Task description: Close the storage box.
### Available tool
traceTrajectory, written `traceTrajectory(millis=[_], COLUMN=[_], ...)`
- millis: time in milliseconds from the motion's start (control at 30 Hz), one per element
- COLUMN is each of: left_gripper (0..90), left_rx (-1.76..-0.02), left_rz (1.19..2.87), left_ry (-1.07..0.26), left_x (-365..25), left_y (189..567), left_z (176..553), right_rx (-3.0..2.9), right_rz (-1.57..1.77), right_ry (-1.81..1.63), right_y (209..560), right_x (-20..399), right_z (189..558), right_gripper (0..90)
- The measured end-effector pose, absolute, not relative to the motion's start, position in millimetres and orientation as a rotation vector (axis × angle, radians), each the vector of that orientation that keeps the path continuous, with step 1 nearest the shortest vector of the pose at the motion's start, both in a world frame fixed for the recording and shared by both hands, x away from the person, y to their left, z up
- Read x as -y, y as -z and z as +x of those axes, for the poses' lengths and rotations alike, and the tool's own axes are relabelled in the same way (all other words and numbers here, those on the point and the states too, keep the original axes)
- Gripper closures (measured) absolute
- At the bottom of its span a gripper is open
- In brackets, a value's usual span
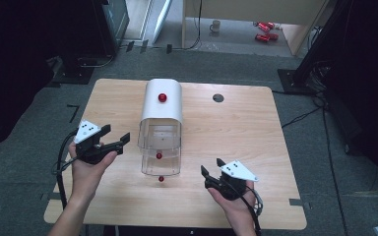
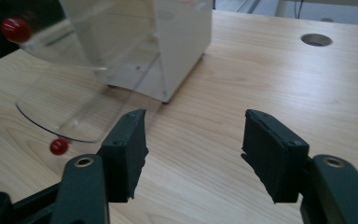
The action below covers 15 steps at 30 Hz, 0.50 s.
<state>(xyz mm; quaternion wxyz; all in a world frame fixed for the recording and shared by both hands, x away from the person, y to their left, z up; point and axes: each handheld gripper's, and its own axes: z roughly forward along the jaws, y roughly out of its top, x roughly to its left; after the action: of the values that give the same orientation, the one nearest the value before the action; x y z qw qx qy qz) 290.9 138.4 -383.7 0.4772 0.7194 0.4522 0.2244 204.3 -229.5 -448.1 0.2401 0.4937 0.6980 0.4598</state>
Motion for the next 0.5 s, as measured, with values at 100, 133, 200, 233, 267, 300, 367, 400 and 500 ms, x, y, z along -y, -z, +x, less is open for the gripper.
traceTrajectory(millis=[100, 133, 200, 233, 267, 300, 367, 400, 500], left_gripper=[25.8, 25.8, 25.8, 25.8, 25.3, 24.7, 24.8, 24.7, 24.5], left_rx=[-1.054, -1.024, -0.953, -0.939, -0.92, -0.92, -0.879, -0.869, -0.861], left_rz=[1.778, 1.782, 1.786, 1.795, 1.814, 1.814, 1.822, 1.825, 1.843], left_ry=[-0.513, -0.495, -0.456, -0.431, -0.418, -0.418, -0.37, -0.362, -0.359], left_x=[-135, -135, -137, -138, -140, -140, -143, -143, -141], left_y=[386, 387, 395, 397, 400, 400, 407, 409, 413], left_z=[292, 292, 287, 286, 284, 284, 278, 277, 276], right_rx=[-1.926, -1.929, -1.938, -1.944, -1.946, -1.948, -1.952, -1.954, -1.957], right_rz=[1.324, 1.313, 1.274, 1.26, 1.249, 1.237, 1.218, 1.211, 1.204], right_ry=[-1.279, -1.288, -1.314, -1.326, -1.334, -1.337, -1.348, -1.351, -1.35], right_y=[445, 443, 436, 434, 432, 430, 428, 428, 428], right_x=[215, 210, 198, 194, 191, 188, 182, 179, 172], right_z=[208, 210, 215, 217, 219, 222, 226, 229, 237], right_gripper=[41.2, 41.2, 39.6, 38.7, 38.0, 37.7, 36.7, 36.4, 35.4])
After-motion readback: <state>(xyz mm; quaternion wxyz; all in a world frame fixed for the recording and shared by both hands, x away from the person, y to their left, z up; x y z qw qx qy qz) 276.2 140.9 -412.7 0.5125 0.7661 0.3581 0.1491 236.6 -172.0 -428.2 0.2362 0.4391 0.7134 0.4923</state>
